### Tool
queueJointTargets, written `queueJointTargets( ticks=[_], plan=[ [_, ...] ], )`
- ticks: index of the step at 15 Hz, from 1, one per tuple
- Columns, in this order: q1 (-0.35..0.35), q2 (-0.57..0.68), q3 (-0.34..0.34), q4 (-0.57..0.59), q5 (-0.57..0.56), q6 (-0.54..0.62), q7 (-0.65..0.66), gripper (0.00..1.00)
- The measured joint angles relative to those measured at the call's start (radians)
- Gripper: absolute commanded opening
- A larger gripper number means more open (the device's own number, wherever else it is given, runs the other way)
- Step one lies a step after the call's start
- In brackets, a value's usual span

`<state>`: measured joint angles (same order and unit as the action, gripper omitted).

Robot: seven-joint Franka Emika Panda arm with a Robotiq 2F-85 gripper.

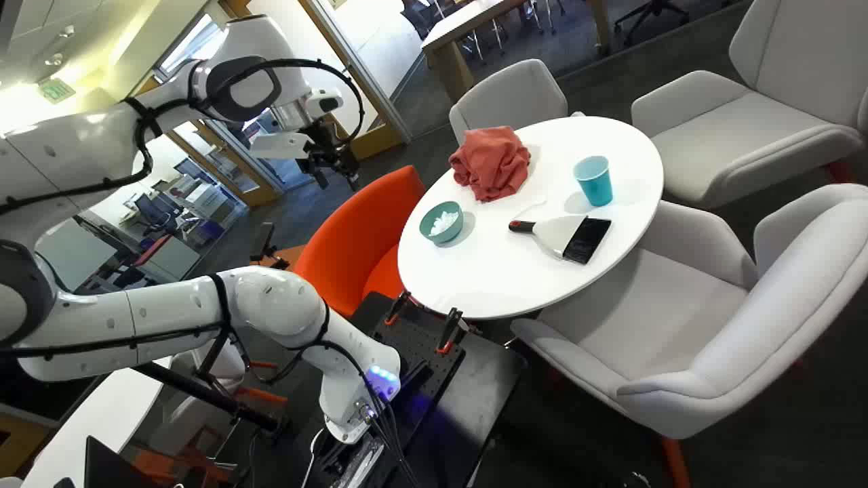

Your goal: Get the white spoon and use it to stir the contents of the green bowl

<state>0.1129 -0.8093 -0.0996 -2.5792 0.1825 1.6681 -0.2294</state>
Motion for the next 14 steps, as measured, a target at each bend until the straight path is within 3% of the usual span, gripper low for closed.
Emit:
queueJointTargets(
  ticks=[10,14],
  plan=[
    [-0.006,0.007,0.006,0.0,0.0,0.019,0.007,1.0],
    [-0.046,0.116,0.042,0.002,0.0,0.223,0.134,1.0]
  ],
)
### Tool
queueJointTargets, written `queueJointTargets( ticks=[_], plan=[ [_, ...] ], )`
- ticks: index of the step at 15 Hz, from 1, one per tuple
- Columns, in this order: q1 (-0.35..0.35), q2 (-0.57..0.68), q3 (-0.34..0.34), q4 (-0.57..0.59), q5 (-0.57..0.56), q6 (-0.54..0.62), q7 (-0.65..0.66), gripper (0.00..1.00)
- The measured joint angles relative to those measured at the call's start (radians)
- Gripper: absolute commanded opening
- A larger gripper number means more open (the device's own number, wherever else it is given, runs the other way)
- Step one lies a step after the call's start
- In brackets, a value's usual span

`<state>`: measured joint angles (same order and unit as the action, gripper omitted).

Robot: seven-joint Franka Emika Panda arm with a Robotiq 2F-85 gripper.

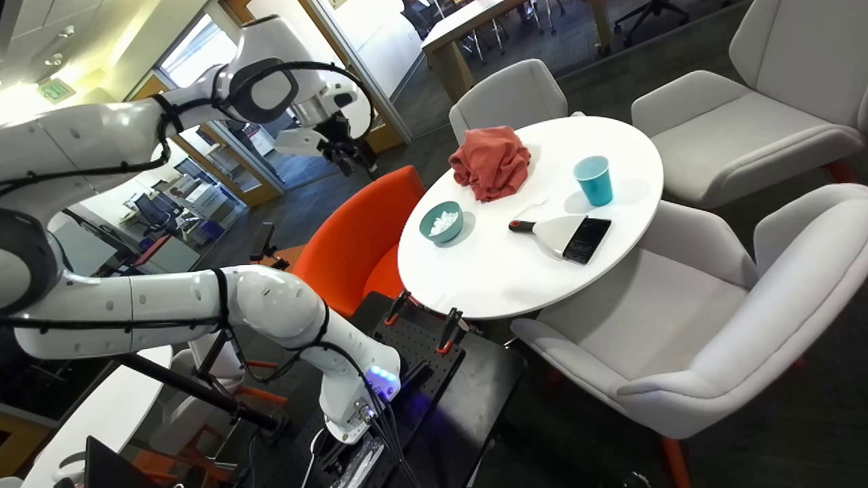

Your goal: Get the white spoon and use it to stir the contents of the green bowl

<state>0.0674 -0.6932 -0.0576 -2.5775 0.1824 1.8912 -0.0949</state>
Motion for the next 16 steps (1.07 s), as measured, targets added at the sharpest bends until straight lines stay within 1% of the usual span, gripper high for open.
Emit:
queueJointTargets(
  ticks=[5,9,11,12,16],
  plan=[
    [-0.048,0.293,0.032,0.018,0.0,0.355,0.151,1.0],
    [-0.076,0.542,0.041,0.075,-0.022,0.602,0.275,1.0],
    [-0.076,0.635,0.043,0.109,-0.027,0.669,0.317,1.0],
    [-0.076,0.659,0.043,0.116,-0.027,0.676,0.318,1.0],
    [-0.076,0.657,0.043,0.118,-0.027,0.676,0.318,1.0]
  ],
)
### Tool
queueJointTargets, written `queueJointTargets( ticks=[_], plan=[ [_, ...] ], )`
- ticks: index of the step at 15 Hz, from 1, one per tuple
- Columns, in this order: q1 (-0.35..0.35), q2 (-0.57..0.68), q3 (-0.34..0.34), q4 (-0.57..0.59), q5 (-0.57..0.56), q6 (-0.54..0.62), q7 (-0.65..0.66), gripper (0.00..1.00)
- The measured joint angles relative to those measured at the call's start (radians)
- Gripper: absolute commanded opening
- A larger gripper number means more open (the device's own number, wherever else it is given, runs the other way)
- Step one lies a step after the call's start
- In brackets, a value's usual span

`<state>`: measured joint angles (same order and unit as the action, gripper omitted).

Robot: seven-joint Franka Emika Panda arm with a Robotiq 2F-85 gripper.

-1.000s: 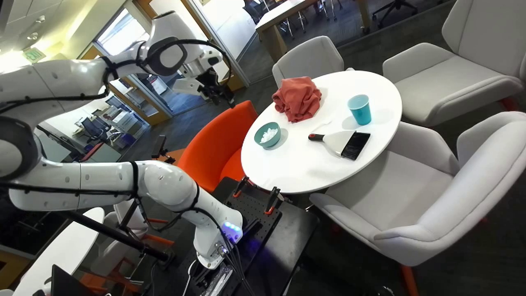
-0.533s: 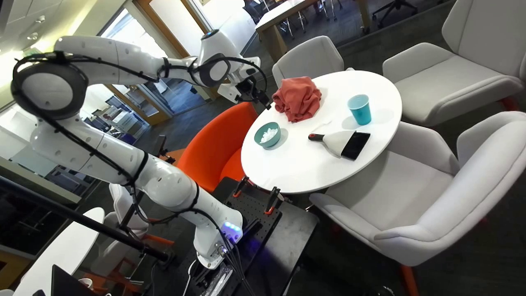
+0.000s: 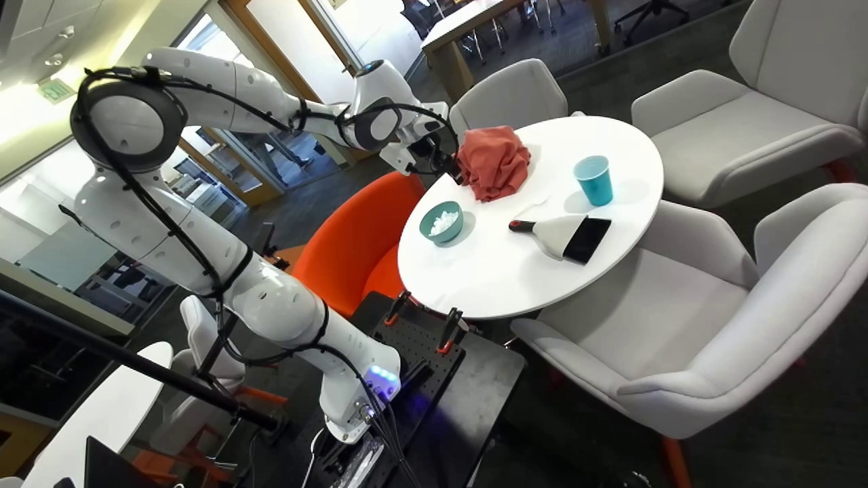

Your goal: Get the white spoon and use it to stir the contents of the green bowl

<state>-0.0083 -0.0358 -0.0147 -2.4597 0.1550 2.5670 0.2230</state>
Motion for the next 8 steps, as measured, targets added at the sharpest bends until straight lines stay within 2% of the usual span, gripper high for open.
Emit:
queueJointTargets(
  ticks=[4,8],
  plan=[
    [0.0,0.002,0.0,0.003,0.003,0.0,0.0,1.0],
    [0.001,0.095,0.0,0.066,0.021,0.047,0.038,1.0]
  ],
)
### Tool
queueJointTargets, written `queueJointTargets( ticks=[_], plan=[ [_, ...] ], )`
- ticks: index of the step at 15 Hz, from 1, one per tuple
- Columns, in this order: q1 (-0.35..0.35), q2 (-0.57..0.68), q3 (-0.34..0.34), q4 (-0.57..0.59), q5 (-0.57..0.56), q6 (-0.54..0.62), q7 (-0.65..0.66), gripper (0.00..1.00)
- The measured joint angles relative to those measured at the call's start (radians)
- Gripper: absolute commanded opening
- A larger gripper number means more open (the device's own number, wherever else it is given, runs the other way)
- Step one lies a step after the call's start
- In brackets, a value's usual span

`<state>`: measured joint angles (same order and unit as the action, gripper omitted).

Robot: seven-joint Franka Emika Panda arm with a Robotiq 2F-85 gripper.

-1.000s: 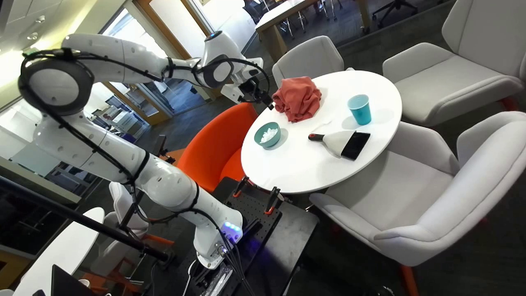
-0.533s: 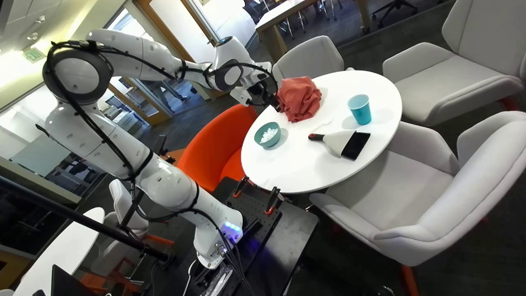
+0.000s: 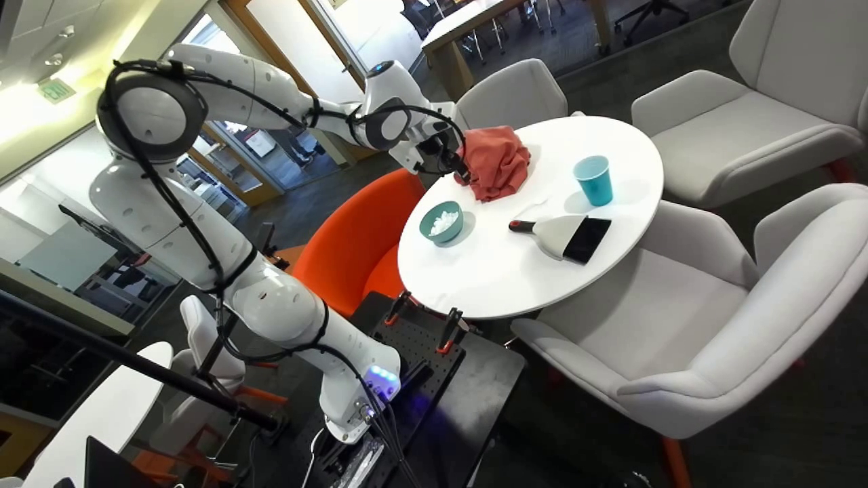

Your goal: Get the white spoon and use it to stir the contents of the green bowl

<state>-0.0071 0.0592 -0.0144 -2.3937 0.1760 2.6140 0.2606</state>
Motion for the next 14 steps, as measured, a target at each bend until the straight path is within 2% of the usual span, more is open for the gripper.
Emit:
queueJointTargets(
  ticks=[5,14],
  plan=[
    [0.004,0.198,0.001,0.106,0.02,0.092,0.03,1.0],
    [0.005,0.527,-0.008,0.322,0.041,0.121,0.061,1.0]
  ],
)
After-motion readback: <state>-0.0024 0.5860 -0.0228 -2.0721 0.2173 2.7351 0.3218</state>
